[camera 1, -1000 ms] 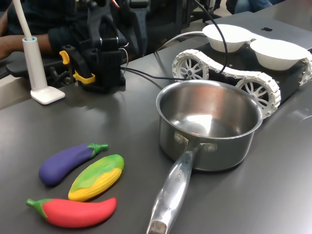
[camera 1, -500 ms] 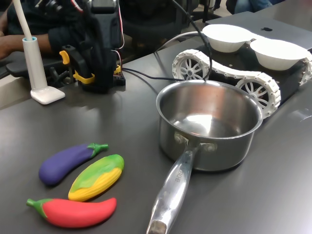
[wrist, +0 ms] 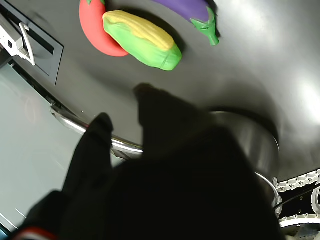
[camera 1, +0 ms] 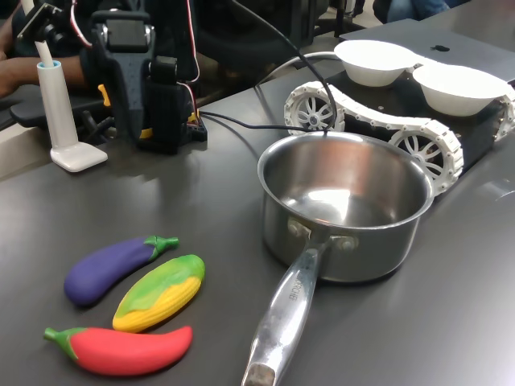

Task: Pick up the brinjal and place them in the pan

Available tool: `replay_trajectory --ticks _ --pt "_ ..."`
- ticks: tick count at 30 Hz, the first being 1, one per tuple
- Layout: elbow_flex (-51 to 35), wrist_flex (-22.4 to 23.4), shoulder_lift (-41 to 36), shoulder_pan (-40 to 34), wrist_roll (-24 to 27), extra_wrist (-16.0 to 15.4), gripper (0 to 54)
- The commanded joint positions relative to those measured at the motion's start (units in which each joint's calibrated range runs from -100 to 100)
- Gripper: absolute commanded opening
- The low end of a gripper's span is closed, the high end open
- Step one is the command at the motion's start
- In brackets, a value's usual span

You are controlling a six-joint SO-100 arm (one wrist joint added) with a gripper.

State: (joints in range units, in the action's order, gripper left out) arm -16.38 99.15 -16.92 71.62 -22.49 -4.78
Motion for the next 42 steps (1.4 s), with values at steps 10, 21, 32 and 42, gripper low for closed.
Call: replay_trajectory --ticks 10,21,32,42 --pt "-2.1 0.4 3.5 3.6 -4.8 0.0 28.9" --pt "-2.2 0.1 9.8 2.6 -5.8 0.8 29.7" --pt "-0.8 -1.7 14.3 2.8 -7.0 3.0 29.9" --pt "0.4 -3.2 15.7 3.0 -7.6 4.5 29.8"
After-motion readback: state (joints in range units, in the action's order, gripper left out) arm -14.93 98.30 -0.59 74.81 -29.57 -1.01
